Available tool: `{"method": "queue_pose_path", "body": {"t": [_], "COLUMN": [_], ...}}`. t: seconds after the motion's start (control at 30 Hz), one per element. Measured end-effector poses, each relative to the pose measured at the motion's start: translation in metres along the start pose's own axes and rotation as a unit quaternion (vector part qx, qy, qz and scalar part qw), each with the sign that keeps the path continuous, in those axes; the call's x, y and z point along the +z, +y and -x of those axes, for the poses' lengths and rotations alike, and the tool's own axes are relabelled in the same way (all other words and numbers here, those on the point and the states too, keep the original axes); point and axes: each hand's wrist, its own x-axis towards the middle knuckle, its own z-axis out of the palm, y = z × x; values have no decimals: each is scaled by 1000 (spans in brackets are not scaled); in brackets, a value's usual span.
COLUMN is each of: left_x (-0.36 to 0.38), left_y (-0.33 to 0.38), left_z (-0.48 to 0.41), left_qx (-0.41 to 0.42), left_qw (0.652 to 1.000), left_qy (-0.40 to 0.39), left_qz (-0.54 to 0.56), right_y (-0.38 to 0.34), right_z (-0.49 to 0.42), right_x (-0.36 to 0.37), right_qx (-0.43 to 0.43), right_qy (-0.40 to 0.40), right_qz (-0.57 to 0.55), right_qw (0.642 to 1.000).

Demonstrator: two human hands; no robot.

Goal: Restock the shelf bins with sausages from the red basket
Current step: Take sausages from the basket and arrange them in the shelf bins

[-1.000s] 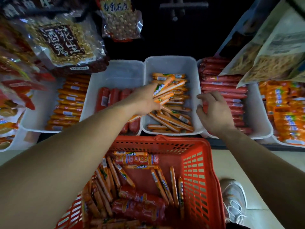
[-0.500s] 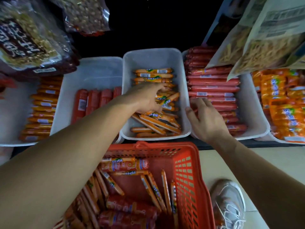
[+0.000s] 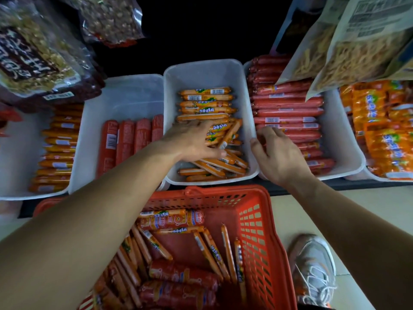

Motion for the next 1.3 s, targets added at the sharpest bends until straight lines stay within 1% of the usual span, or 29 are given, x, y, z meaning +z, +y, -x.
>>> {"method": "queue_pose_path", "body": {"t": [0.1,0.13,0.17,0.23,0.3,0.37,0.4,0.47,0.53,0.6,0.67,0.8,0.9,0.97,1.03,1.07,1.2,1.3], "left_x": [-6,-10,-14,-17,-16,-9,-6,-1,-2,-8,-15,-10,-2,-1,2,5,18,18], "left_y": [-3,-6,-9,-12,-8,-2,0,7,11,9,2,1,4,4,6,8,7,-3], "left_z": [-8,-10,-11,-10,-7,-6,-7,-11,-14,-13,-9,-3,2,5,6,6,5,-3], "left_qx": [36,37,25,-7,-13,-13,-19,-38,-53,-44,-14,9,-2,-31,-70,-79,-58,-43], "left_qw": [998,998,999,1000,997,993,992,994,995,994,994,991,997,999,990,985,982,986], "left_qy": [28,36,33,-4,-42,-33,-20,-9,-40,-75,-89,-75,-49,-20,5,14,26,18], "left_qz": [-38,-40,-35,-28,-71,-116,-120,-106,-79,-60,-70,-106,-57,26,123,153,175,159], "right_y": [-1,-2,-2,-2,-2,-2,-2,-2,-2,-1,-1,0,1,0,1,1,1,2], "right_z": [0,0,0,0,0,0,0,0,0,0,-1,-1,-1,-1,-1,-1,-1,-1], "right_x": [0,-1,-1,-1,-1,-1,-1,-1,-1,-1,0,0,0,0,1,1,1,2], "right_qx": [7,9,10,8,9,9,9,8,7,6,7,8,11,12,11,12,11,12], "right_qy": [-4,-6,-7,-7,-8,-11,-12,-12,-10,-9,-11,-14,-17,-17,-16,-16,-12,-17], "right_qz": [-6,-7,-7,-7,-7,-7,-7,-7,-8,-8,-11,-15,-17,-17,-18,-18,-20,-17], "right_qw": [1000,1000,1000,1000,1000,1000,1000,1000,1000,1000,1000,1000,1000,1000,1000,1000,1000,1000]}}
